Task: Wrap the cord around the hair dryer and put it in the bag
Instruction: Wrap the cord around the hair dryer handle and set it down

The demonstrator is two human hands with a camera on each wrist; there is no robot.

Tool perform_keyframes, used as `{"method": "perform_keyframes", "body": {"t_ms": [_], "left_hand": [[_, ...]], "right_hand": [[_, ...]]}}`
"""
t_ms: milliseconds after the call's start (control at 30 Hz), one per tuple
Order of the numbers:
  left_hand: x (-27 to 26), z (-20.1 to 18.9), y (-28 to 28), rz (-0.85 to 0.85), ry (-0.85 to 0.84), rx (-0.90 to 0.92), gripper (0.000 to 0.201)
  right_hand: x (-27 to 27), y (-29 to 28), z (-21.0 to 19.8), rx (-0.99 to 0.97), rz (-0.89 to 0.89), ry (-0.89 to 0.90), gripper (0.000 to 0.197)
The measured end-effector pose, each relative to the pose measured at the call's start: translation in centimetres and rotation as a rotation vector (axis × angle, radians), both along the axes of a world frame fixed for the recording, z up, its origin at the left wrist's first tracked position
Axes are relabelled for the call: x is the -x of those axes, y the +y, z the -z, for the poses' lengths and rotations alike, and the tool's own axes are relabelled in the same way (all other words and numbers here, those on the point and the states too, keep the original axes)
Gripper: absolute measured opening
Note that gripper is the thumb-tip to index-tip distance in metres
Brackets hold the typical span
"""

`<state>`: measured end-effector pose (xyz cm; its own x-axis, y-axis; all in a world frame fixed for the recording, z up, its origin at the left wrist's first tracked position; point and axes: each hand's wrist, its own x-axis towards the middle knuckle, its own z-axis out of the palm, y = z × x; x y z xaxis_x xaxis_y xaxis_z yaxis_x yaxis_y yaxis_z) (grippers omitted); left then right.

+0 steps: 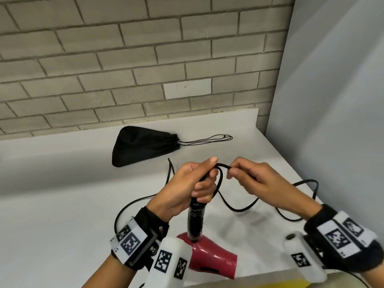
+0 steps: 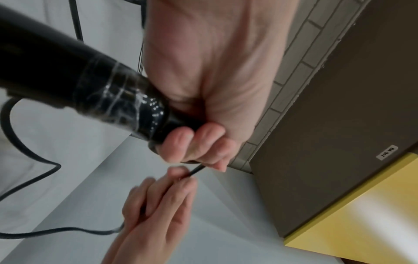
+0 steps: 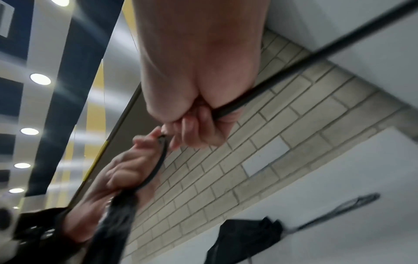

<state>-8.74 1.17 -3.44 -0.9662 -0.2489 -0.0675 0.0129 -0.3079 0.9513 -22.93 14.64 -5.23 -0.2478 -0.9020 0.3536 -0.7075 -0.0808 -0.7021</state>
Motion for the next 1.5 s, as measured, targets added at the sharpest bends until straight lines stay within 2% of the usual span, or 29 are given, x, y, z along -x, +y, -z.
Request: {"method": "perform_keyframes", "body": {"t_ms": [100,200,367,467,567,667,700,767,800,833,900,1000,1067,1133,1266,1400,1500], "left_hand": [[-1.0,-0.3,-1.6,-0.006,0.031,-0.097,0.036],[-2.2,-0.8,-3.6,-0.029,0.059,-0.135,0.036],[-2.3,-0.8,-3.7,0.033,0.003,0.030,0.035],[-2.5,-0.9,-4.3,0.049,0.039,-0.058,0.034],[-3.7,-1.6,-6.0,0.019,0.089,-0.147,0.036],[-4.4,-1.9,-6.7,-0.013,0.073,-0.084,0.038],[-4.5,-1.9,-6.7,-0.019,0.063,-0.074,0.038],[-4.2,-1.6,-6.3,-0.041,0.051,-0.086,0.037],[-4.0,-1.5,-6.1,-0.047,0.052,-0.101,0.037],[-3.7,-1.3,-5.8,-0.048,0.053,-0.117,0.037],[-2.9,-1.2,-5.1,-0.050,0.047,-0.129,0.036],[-2.1,-1.2,-4.3,-0.055,0.042,-0.100,0.036],[-1.9,-1.3,-4.1,-0.064,0.054,-0.093,0.036],[-2.2,-1.4,-4.3,-0.080,0.064,-0.101,0.035],[-2.6,-1.4,-4.4,-0.051,0.060,-0.102,0.035],[-2.3,-1.6,-4.0,-0.007,0.075,-0.115,0.036],[-2.8,-2.3,-5.2,-0.072,0.118,-0.198,0.038]], "right_hand": [[3.4,2.7,-0.6,-0.059,0.001,0.339,0.038],[7.1,6.3,-1.3,-0.055,0.101,0.419,0.045],[10.0,9.6,-2.5,-0.045,0.290,0.506,0.046],[11.2,10.2,-2.6,-0.089,0.434,0.579,0.054],[12.9,11.6,-2.3,-0.213,0.625,0.568,0.062],[13.1,11.0,-1.5,-0.267,0.747,0.504,0.060],[12.6,10.3,-1.2,-0.370,0.717,0.434,0.058],[11.0,8.7,-0.9,-0.651,0.582,0.342,0.088],[9.8,7.9,-0.9,-0.676,0.495,0.324,0.102],[8.5,7.0,-1.3,-0.612,0.432,0.309,0.106],[4.9,4.6,-2.7,-0.338,0.333,0.311,0.095],[-0.4,0.3,-4.0,0.068,0.249,0.324,0.056],[-2.1,-1.6,-3.8,0.194,0.228,0.379,0.033],[-1.8,-2.3,-3.2,0.226,0.260,0.479,0.033],[0.1,-0.5,-1.9,0.230,0.270,0.646,0.050],[1.5,1.6,-0.3,0.270,0.135,0.670,0.033],[3.9,4.0,1.0,0.290,0.201,0.667,0.028]]}}
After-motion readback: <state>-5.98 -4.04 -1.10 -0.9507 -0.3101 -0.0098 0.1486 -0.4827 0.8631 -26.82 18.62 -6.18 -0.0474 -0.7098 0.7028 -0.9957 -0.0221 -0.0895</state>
